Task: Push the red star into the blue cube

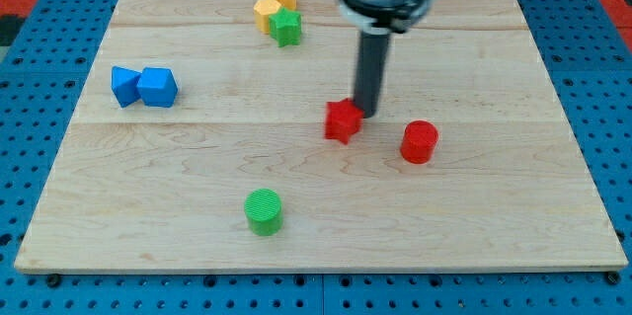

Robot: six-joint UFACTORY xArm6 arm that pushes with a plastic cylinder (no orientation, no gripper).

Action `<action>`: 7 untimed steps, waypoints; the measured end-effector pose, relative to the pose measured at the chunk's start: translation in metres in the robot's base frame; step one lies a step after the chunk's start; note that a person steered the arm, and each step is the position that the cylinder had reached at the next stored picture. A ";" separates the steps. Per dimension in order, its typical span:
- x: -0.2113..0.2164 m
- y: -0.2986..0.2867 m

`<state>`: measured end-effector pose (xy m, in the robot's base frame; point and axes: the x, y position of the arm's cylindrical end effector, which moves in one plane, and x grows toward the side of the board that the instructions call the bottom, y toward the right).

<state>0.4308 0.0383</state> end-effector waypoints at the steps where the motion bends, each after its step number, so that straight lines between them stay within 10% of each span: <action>1: 0.033 0.021; 3: 0.007 -0.095; 7: -0.034 -0.028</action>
<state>0.3969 0.0099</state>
